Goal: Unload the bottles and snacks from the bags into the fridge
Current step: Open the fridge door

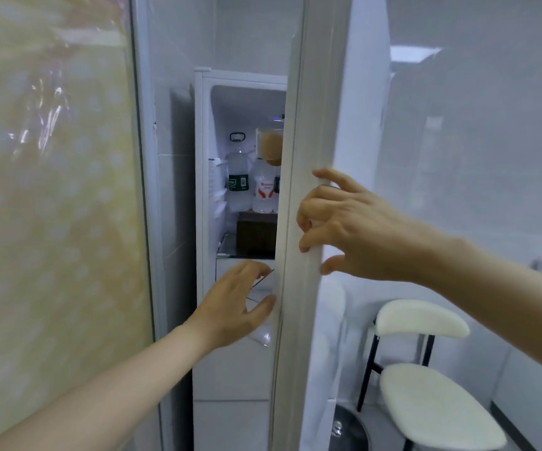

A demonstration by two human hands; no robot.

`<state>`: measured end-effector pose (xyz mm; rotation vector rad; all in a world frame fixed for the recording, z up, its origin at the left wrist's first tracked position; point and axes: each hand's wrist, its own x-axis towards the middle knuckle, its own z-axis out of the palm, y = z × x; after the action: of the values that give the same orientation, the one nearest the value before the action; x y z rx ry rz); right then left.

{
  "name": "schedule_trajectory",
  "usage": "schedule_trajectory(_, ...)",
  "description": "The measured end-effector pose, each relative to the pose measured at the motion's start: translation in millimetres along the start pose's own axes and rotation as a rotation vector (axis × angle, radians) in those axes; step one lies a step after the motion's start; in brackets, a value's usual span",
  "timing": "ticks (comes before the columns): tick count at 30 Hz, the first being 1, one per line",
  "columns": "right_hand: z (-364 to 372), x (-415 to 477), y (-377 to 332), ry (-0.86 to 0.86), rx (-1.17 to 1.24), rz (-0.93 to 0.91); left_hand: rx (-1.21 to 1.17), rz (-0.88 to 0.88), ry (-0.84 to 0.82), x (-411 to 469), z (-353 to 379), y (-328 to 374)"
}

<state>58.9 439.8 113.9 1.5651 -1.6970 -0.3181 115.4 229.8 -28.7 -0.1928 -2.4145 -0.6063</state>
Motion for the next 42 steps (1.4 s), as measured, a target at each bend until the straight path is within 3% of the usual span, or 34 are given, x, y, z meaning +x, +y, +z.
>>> schedule_trajectory(10,-39.5,-136.1,19.1,-0.001,0.015,0.205,0.08,-0.076,-0.294,2.3,54.2,70.2)
schedule_trajectory(18,-44.6,-226.7,46.1,-0.055,-0.033,0.426,0.164,0.002,-0.418,16.8,103.2,128.3)
schedule_trajectory(31,-4.2,-327.8,70.5,-0.127,-0.092,0.911,0.142,0.254,-0.45,66.9,188.7,199.4)
schedule_trajectory(42,42.0,-352.3,96.9,-0.089,0.055,1.337,0.091,0.389,-0.466,106.6,250.1,217.2)
